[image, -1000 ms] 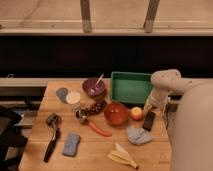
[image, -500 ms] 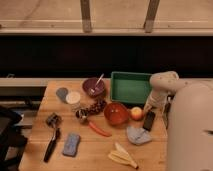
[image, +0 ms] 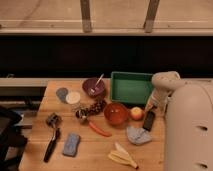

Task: Place eraser in metal cup

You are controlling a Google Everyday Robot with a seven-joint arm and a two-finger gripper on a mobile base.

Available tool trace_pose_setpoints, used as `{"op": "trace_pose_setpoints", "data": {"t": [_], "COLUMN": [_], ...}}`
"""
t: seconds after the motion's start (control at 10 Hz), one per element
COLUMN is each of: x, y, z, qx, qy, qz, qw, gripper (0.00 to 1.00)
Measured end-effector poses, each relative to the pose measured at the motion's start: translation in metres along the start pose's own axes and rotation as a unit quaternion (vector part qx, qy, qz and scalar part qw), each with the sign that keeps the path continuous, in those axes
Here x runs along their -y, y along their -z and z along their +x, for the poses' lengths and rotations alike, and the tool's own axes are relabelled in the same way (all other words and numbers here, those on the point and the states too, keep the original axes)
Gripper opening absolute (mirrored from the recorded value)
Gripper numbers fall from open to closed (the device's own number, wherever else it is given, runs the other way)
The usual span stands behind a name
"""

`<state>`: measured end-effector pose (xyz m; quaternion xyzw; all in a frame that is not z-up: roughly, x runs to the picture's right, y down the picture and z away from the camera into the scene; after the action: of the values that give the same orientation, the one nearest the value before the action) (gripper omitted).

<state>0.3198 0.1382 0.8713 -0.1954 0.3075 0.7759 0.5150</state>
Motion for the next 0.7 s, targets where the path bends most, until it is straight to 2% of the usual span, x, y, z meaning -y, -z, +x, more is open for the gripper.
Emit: {"op": "trace_pose_setpoints", "data": {"t": [0.7], "x": [0.0035], "y": [-0.0108], "z": [0.0083], "qx": [-0.014], "qy": [0.002], "qz": [0.008], "qw": [0.9999], "gripper": [0.63]}}
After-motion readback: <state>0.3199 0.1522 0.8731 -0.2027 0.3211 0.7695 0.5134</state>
